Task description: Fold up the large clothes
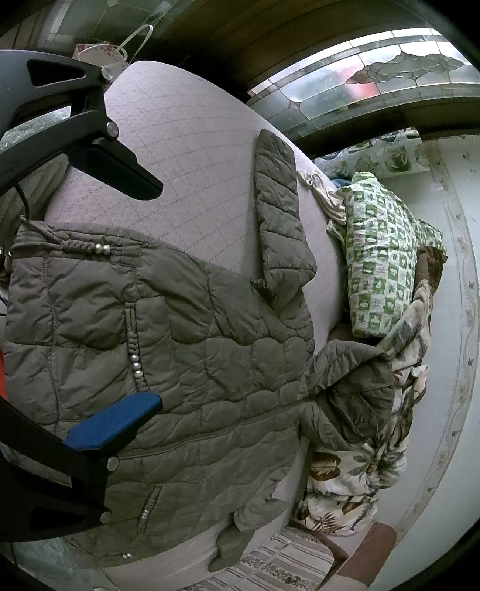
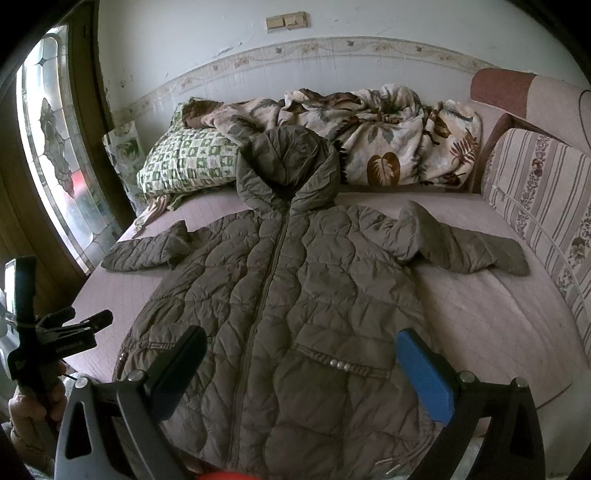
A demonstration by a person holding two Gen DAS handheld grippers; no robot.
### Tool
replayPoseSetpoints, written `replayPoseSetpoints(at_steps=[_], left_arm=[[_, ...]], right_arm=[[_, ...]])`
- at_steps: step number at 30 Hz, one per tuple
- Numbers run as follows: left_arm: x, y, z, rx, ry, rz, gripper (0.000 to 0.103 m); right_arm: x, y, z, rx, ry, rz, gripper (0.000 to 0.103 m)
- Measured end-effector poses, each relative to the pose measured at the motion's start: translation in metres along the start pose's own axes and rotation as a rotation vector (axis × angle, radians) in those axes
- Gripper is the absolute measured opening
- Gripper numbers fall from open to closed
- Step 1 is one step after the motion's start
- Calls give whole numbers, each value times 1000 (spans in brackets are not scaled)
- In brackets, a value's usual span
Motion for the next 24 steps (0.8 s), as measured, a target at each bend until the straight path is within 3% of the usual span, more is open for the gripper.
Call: replayPoseSetpoints(at_steps=[11,16,24], left_arm=[[0,2,-1,-3,1,-1,103],[6,3,-5,-37,55,-66,103],[11,4,-3,-42,78,-71,103]], right_arm=[[4,3,-3,-2,9,-4,103],[8,5,-4,-2,18,-2,103],[13,12,1,-13,30,0,103]])
Point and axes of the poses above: each gripper's, at about its wrist camera, not at the fingertips, and x roughly the way its jaws point, y to its left, z to its top, the point moved 9 cm from there along x, roughly the way its jaws point, and after that the axes turned 13 degrees about x, right-handed, at the moved point
